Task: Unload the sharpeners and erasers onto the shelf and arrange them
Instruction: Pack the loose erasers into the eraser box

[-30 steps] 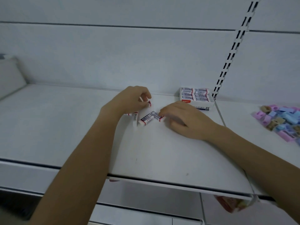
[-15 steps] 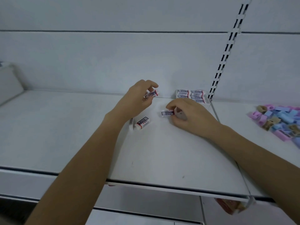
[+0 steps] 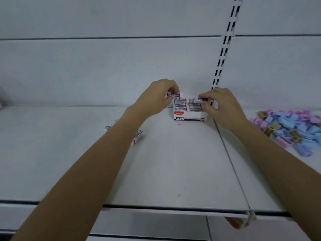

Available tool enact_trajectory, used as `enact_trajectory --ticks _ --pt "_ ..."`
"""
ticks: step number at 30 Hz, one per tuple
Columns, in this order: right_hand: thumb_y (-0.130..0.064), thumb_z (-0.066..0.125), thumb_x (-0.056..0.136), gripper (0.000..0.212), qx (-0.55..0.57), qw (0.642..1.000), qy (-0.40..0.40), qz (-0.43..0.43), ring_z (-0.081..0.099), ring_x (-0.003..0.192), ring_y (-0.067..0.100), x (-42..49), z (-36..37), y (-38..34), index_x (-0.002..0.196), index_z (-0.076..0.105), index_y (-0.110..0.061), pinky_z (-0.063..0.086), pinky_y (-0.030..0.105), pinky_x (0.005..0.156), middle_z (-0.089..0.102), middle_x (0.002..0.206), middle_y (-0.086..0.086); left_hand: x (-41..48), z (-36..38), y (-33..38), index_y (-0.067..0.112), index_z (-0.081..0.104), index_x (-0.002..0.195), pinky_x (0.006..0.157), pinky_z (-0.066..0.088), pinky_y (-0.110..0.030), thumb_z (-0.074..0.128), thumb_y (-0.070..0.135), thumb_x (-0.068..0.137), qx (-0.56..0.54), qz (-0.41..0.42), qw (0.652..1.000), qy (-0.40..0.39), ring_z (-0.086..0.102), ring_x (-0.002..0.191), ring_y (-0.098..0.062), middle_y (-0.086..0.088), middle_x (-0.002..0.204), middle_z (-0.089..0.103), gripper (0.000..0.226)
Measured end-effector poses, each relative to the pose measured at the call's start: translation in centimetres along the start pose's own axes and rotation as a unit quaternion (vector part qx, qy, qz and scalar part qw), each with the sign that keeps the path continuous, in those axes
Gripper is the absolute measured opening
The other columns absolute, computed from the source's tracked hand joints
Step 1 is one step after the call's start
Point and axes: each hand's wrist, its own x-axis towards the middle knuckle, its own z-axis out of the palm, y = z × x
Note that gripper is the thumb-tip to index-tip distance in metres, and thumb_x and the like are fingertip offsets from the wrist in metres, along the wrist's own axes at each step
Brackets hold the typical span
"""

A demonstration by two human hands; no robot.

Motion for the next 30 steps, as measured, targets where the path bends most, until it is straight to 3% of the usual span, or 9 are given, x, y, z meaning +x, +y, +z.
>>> enact_trajectory --ticks 4,8,12,21,25,30 --pt "-0.006 0.057 0.087 0.022 -0.012 1.0 -0.021 -0.009 0.05 0.096 0.025 0.3 0.4 0.6 0.107 0.067 -0.006 0.026 0.019 0.076 0.065 0.101 0.008 1.5 1.4 0.6 0.005 0.063 0.1 0.077 0.037 -0.019 0.053 -0.002 0.084 0.004 -0.01 0.999 -0.032 0.056 0.097 -0.02 -0.007 0.103 0.064 0.02" --pt "-0.002 0.055 0.086 0.02 -0.003 0.999 -0.037 -0.01 0.049 0.094 0.022 0.4 0.5 0.9 0.1 0.068 -0.007 0.025 0.015 0.076 0.067 0.099 0.008 1.6 2.7 0.6 0.004 0.064 0.097 0.081 0.041 -0.026 0.051 -0.005 0.082 0.005 -0.033 0.998 -0.053 0.057 0.098 -0.022 -0.009 0.104 0.064 0.022" --pt "0.0 0.055 0.085 0.018 0.009 0.999 -0.042 0.0 0.049 0.09 0.019 0.5 0.4 0.8 0.097 0.068 -0.005 0.026 0.011 0.071 0.068 0.097 0.01 1.3 3.3 0.4 0.004 0.065 0.1 0.084 0.041 -0.028 0.05 -0.002 0.085 0.005 -0.038 0.998 -0.05 0.056 0.099 -0.024 -0.011 0.105 0.064 0.022" --pt "-0.004 0.052 0.088 0.021 -0.008 0.998 -0.059 -0.005 0.055 0.101 0.023 0.7 0.7 0.5 0.103 0.068 -0.005 0.034 0.02 0.085 0.063 0.108 0.01 -0.8 3.9 -0.2 0.009 0.064 0.109 0.09 0.043 -0.04 0.042 0.02 0.096 0.046 -0.005 0.999 -0.027 0.051 0.107 -0.022 -0.005 0.116 0.059 0.028" --pt "-0.005 0.053 0.088 0.021 -0.031 0.998 -0.056 -0.022 0.054 0.099 0.029 0.4 1.0 0.7 0.104 0.067 -0.003 0.032 0.022 0.085 0.064 0.107 0.012 -1.1 4.0 -0.2 0.008 0.061 0.114 0.094 0.042 -0.039 0.041 0.02 0.097 0.035 -0.006 0.999 -0.027 0.051 0.111 -0.023 -0.006 0.119 0.058 0.029" --pt "-0.016 0.048 0.083 0.026 -0.025 0.998 -0.038 -0.041 0.056 0.091 0.031 0.2 0.5 0.3 0.092 0.07 -0.003 0.037 0.03 0.083 0.067 0.098 0.01 -1.5 4.0 -0.2 0.013 0.058 0.12 0.097 0.041 -0.035 0.041 0.024 0.097 0.029 -0.006 0.999 -0.013 0.049 0.116 -0.018 0.0 0.126 0.056 0.031"
